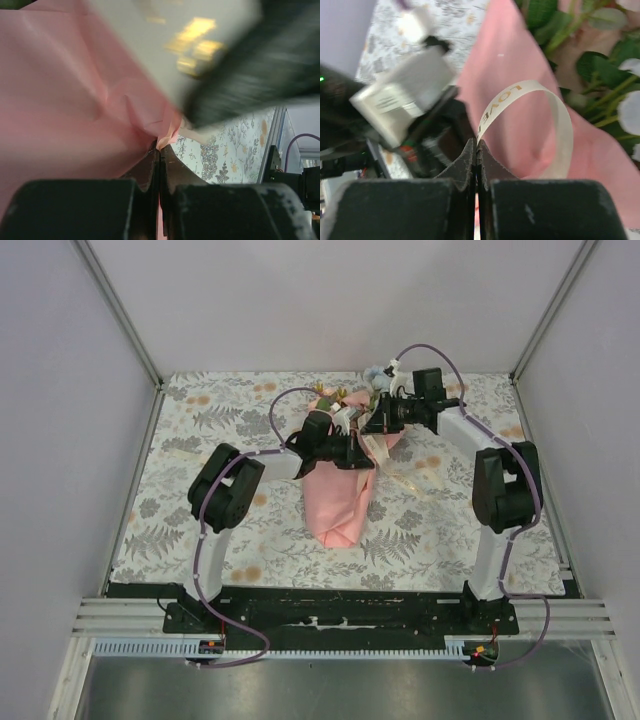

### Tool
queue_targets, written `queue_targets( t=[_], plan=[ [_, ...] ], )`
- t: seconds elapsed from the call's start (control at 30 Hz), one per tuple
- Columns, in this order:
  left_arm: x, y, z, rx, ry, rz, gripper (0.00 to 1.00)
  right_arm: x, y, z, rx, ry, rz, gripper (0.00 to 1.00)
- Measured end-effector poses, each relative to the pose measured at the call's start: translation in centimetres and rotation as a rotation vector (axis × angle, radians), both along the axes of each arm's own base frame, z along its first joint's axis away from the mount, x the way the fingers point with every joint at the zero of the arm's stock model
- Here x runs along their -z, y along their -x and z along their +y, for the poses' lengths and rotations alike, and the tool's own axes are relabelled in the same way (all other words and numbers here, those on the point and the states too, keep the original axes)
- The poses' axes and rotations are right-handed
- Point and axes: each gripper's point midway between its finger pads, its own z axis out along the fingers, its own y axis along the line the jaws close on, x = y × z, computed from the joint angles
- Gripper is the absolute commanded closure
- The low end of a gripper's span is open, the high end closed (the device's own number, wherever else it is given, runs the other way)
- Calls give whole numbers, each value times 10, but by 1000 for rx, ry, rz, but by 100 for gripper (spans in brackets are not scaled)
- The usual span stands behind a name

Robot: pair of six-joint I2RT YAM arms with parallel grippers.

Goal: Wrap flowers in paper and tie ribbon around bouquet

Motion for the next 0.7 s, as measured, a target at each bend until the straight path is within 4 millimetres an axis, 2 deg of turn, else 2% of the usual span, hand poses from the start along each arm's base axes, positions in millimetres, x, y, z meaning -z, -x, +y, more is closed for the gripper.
queue_targets(
  t=[0.13, 0.27, 0.3, 0.33, 0.4, 0.47, 0.53, 0.57, 0.6, 0.63, 0.7],
  plan=[
    [1, 1, 1, 5, -3, -4, 67, 43, -19, -7, 45, 84, 53, 100],
    [5, 7, 13, 35, -105, -27, 39, 77, -25, -19, 54, 193, 80, 100],
    [2, 8, 18, 48, -142, -40, 36, 84, -26, -21, 52, 219, 83, 100],
    [-4, 10, 25, 67, -176, -59, 20, 91, -25, -23, 46, 243, 90, 100],
    [-20, 14, 40, 103, -229, -101, 13, 100, -23, -24, 32, 281, 98, 100],
    [-43, 15, 65, 118, -269, -143, 11, 106, -20, -25, 16, 312, 104, 100],
    [-68, 8, 101, 91, -298, -179, 11, 109, -18, -24, -2, 337, 102, 100],
    [-79, 1, 125, 55, -312, -192, 10, 109, -18, -24, -10, 348, 99, 100],
    [-88, -11, 156, -4, -333, -197, 10, 109, -17, -24, -19, 361, 94, 100],
    [-91, -19, 177, -48, -348, -198, 10, 109, -17, -24, -26, 370, 90, 100],
    [-91, -43, 248, -203, -407, -171, 10, 107, -16, -23, -46, 394, 77, 100]
  ],
)
